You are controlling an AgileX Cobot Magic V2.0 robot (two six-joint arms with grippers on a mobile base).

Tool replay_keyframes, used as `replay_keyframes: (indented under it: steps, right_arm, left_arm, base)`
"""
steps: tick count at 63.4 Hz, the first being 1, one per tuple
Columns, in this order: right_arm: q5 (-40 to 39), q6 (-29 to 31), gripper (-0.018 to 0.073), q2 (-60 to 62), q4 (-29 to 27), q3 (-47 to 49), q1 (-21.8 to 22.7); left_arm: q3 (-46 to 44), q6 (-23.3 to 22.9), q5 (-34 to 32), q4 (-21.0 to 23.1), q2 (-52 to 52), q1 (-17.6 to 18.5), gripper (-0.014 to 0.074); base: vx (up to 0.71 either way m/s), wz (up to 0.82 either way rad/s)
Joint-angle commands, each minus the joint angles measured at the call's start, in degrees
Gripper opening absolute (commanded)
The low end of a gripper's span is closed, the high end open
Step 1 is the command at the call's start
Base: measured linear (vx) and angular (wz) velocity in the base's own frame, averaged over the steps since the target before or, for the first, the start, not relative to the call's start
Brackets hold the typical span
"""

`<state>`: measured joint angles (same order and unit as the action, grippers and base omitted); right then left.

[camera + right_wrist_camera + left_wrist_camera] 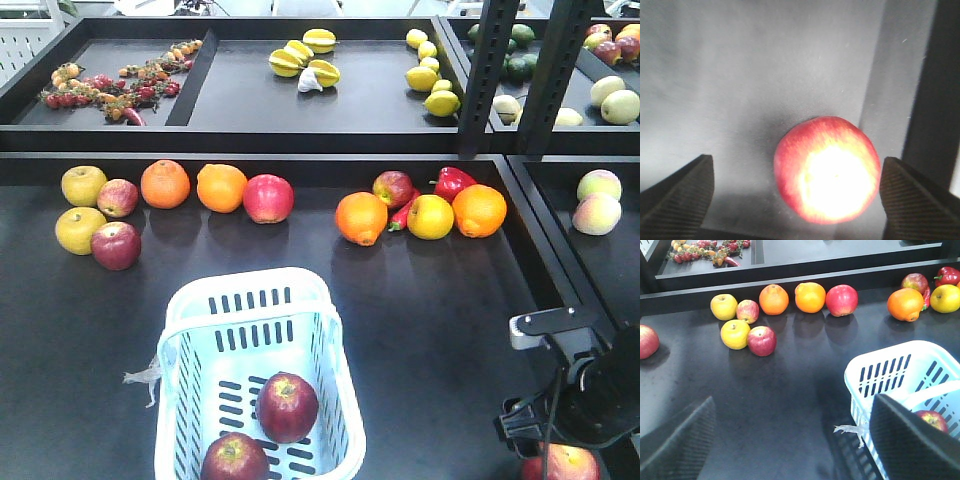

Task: Pick three apples into basket with both arms
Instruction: 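Move the right gripper down to a red apple nearest the robot, then close the right gripper on the red apple and lift it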

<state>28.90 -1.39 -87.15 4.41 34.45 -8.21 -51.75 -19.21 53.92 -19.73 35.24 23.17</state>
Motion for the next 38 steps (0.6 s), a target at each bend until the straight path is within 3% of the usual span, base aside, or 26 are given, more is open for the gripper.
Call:
replay_keyframes:
  steps: [1,22,38]
  right_arm:
    - [-2.13,0.17,0.0630,-0.87,1.86,0.98,0.27]
    - [-2.29,-5.43,0.0622,-6.12,7.20,0.98,0.27]
    - [-4.47,-5.62,0.0617,-7.45,8.69,0.98,0.27]
  left_arm:
    - [-1.37,-0.51,-3.07,-1.12,0.30,0.21,0.0589]
    - [-1.37,-0.51,-3.07,-1.12,0.30,0.21,0.0589]
    - [-1.37,-0.51,-3.07,-1.12,0.30,0.21,0.0589]
  base:
    - [0.00,0.00]
    - [0.00,0.00]
    - [0.00,0.00]
